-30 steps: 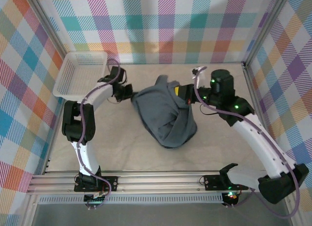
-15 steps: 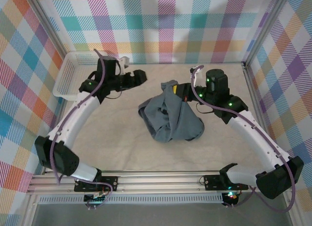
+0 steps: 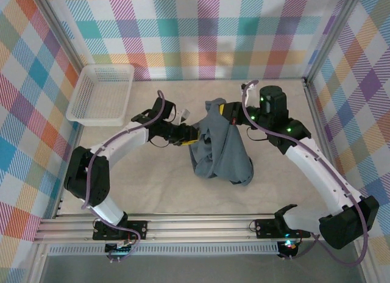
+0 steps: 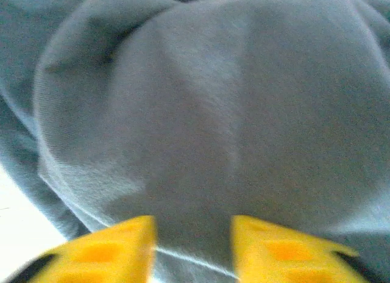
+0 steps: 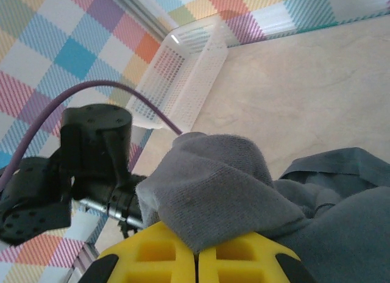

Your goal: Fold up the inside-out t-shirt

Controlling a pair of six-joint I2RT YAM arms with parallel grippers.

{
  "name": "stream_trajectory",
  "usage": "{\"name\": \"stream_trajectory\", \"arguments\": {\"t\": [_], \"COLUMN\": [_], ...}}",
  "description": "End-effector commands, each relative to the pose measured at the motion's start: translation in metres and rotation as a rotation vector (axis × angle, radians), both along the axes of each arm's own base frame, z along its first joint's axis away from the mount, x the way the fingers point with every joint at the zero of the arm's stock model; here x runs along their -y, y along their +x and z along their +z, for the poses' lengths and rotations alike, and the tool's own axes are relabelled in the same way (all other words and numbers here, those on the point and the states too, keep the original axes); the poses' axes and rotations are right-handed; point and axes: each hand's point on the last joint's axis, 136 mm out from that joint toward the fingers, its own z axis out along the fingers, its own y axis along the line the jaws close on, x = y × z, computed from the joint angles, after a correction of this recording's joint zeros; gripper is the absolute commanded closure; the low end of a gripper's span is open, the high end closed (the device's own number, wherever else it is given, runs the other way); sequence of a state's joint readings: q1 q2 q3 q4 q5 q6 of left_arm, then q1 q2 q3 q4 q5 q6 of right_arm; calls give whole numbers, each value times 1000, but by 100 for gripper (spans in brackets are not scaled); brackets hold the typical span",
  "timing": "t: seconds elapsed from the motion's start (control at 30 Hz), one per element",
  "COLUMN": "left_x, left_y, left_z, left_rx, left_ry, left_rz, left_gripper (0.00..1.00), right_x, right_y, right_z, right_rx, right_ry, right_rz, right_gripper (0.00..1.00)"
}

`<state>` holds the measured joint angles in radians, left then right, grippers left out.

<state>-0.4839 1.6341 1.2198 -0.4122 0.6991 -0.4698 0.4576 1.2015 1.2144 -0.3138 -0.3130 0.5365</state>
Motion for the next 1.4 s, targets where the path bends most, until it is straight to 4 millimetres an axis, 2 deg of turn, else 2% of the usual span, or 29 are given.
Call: {"name": "stream_trajectory", "arguments": {"t": [0.0, 0.07, 0.13, 0.23, 0.27, 0.33, 0.37, 0.4, 0.47, 0.53, 0.63, 0.77, 0.87, 0.9, 0.93, 0.97, 1.0, 1.07, 1.13, 1.2, 1.27, 1.3, 1.33, 1.37], "left_x": [8, 3, -6, -16, -14, 3, 14, 20, 24, 24, 34, 48, 58, 60, 62, 62, 61, 57, 50, 42, 34, 32, 29, 27], "left_y": [7, 17, 22, 17, 12, -7, -21, -25, -16, -3, 15, 32, 38, 40, 41, 42, 43, 41, 38, 28, 19, 14, 11, 8], "left_z": [60, 89, 104, 89, 82, 74, 68, 60, 48, 33, 26, 26, 34, 39, 42, 47, 55, 81, 110, 134, 146, 149, 152, 152], "left_rx": [164, 221, 249, 297, 337, 463, 523, 558, 592, 596, 635, 652, 659, 664, 662, 656, 635, 549, 404, 315, 312, 311, 311, 310], "left_ry": [-133, -210, -220, -50, 9, 57, 63, 75, 93, 136, 142, 129, 91, 76, 65, 55, 33, -76, -217, -326, -329, -322, -312, -300], "left_rz": [-8, 41, 80, 47, 4, -157, -244, -273, -253, -232, -208, -201, -195, -184, -175, -159, -132, -71, -10, 25, 40, 36, 32, 32], "left_gripper": [100, 100, 100, 98, 82, 55, 46, 40, 31, 27, 21, 12, 9, 14, 27, 59, 97, 100, 100, 100, 100, 100, 100, 100], "right_x": [11, 26, 39, 28, 25, 22, 21, 21, 19, 16, 13, 9, 7, 8, 9, 12, 18, 37, 67, 97, 99, 95, 91, 86], "right_y": [2, 10, 15, 4, 1, -1, -2, -2, -3, -3, -4, -6, -5, -4, -3, 0, 5, 17, 33, 48, 50, 48, 44, 41], "right_z": [0, -26, -49, -53, -52, -49, -48, -47, -44, -40, -34, -28, -32, -35, -38, -43, -50, -69, -98, -147, -184, -194, -200, -198], "right_rx": [3, -73, -166, -171, -170, -167, -164, -164, -163, -164, -165, -171, -190, -202, -213, -226, -246, -305, -361, -410, -446, -480, -527, -545], "right_ry": [11, 11, 68, 141, 154, 161, 161, 159, 162, 172, 188, 208, 213, 208, 200, 184, 167, 136, 103, -2, -84, -94, -88, -70], "right_rz": [-49, -111, -135, -21, 6, 31, 40, 45, 60, 76, 102, 131, 137, 128, 116, 88, 53, -38, -122, -199, -146, -102, -63, -33], "right_gripper": [99, 97, 100, 100, 100, 100, 100, 100, 100, 100, 100, 100, 100, 100, 100, 100, 100, 98, 94, 93, 93, 91, 88, 83]}}
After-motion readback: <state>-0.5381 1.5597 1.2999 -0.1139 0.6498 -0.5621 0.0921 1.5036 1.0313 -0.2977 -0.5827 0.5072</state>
